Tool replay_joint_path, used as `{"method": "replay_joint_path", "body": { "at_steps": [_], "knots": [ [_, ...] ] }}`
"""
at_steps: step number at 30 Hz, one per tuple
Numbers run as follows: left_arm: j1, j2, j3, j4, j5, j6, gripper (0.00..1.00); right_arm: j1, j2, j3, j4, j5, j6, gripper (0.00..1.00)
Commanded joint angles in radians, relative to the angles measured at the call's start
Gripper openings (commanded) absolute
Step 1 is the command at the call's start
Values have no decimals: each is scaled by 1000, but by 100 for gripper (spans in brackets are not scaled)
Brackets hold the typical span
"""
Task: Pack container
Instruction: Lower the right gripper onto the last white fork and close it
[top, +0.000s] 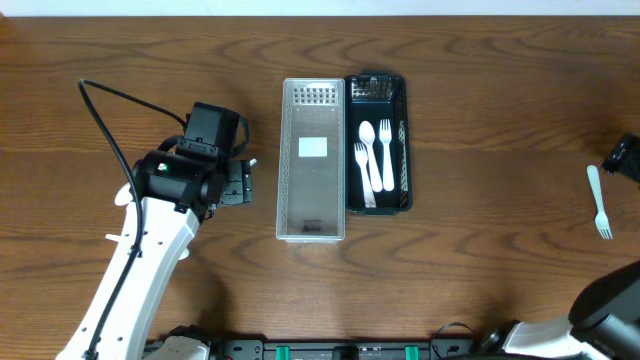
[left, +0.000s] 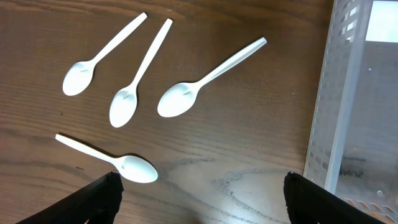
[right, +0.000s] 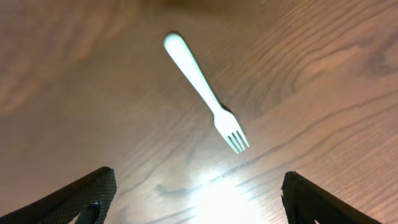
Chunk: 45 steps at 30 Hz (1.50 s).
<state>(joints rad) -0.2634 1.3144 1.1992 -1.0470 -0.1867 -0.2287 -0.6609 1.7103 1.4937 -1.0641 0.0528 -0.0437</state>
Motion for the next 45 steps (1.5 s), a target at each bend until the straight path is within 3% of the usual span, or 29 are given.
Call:
{"method": "replay_joint_path", "body": {
  "at_steps": [1, 11, 20, 29, 35, 41, 45],
  "knots": [
    [5, -2, -4, -3, -5, 6, 85, -20, 66, -16, 21, -4, -148, 87],
    [5, -2, -4, -3, -5, 6, 89, -21, 292, -16, 131, -8, -308, 87],
    [5, -2, -4, -3, -5, 6, 90, -22, 420, -16, 195, -57, -313, 86],
    [5, -2, -4, -1, -5, 6, 90, -28, 435, -16, 233, -62, -312, 86],
    [5, -2, -4, 13, -5, 6, 90, -35, 435, -17, 218, -69, -311, 70],
    [5, -2, -4, 11, -5, 6, 90, -37, 435, -17, 193, -69, -285, 61],
    [5, -2, -4, 11, -5, 6, 90, -37, 435, -17, 179, -69, -263, 48]
  ]
}}
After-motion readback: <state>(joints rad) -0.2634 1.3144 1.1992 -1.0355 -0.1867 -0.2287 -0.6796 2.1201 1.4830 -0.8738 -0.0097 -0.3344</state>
